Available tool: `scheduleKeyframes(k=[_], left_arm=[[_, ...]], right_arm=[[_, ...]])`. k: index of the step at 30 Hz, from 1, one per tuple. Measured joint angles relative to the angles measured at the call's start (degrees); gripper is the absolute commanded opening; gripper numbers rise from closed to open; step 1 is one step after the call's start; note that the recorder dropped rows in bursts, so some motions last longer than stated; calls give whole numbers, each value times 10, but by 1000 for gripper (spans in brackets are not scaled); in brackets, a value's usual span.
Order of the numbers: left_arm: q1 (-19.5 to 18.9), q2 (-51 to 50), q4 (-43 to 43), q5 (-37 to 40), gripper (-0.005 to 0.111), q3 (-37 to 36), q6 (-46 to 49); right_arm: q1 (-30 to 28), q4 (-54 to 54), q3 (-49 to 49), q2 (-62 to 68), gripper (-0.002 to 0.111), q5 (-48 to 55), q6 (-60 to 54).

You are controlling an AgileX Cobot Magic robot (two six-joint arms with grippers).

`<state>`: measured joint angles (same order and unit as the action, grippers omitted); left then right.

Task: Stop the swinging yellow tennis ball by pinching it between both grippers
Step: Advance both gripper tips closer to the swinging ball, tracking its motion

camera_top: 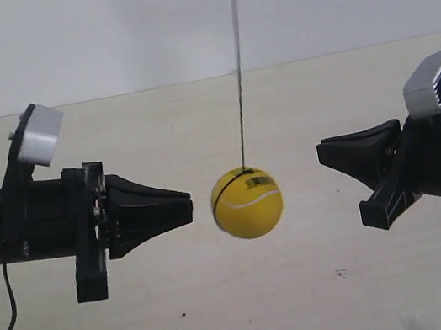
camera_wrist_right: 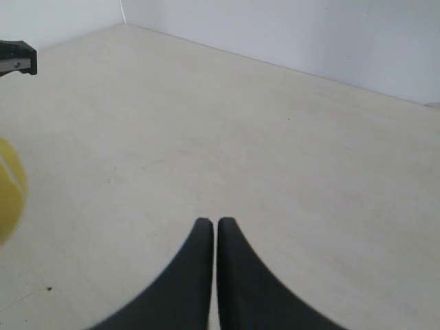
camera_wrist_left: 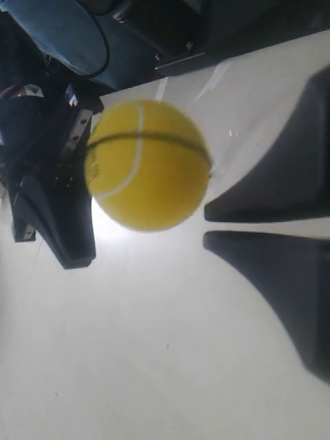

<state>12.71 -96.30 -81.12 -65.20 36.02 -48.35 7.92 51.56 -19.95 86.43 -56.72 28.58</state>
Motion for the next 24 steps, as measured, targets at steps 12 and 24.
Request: scheduleKeyframes(k=[12,24], left_arm=[[13,-1,9,23,5,8,10],[29,-1,18,23,5,17,9]], right_arm=[[1,23,0,0,0,-16,0],[1,42,0,0,0,-19,1]])
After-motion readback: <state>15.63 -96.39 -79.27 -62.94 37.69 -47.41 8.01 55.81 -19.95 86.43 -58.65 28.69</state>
